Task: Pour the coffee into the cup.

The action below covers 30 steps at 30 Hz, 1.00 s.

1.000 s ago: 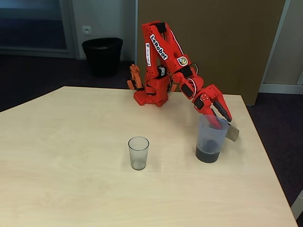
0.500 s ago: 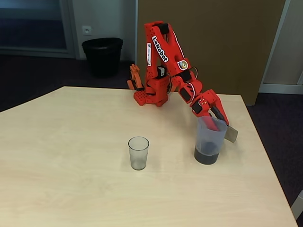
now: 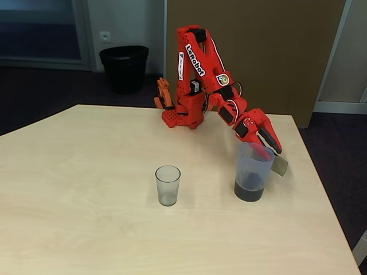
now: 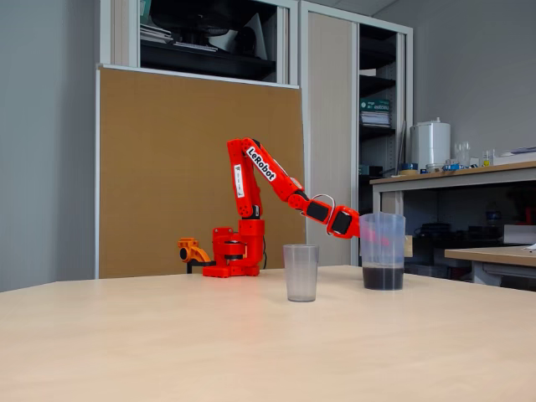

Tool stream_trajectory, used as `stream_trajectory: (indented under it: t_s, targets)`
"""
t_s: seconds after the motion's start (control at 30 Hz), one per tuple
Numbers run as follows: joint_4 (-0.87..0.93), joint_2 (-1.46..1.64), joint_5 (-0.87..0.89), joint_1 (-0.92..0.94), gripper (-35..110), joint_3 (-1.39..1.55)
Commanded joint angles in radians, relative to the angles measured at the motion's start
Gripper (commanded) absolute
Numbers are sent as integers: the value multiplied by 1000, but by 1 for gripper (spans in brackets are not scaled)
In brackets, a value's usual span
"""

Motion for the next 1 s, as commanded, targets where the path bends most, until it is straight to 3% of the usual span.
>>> stream_trajectory:
  t_s: [0.0, 0.6, 0.97]
  targets:
    - [-40, -12, 0, 3, 11, -31]
    - [-143, -43, -147, 81, 0, -11]
    - [-51, -28, -209, 149, 0, -44]
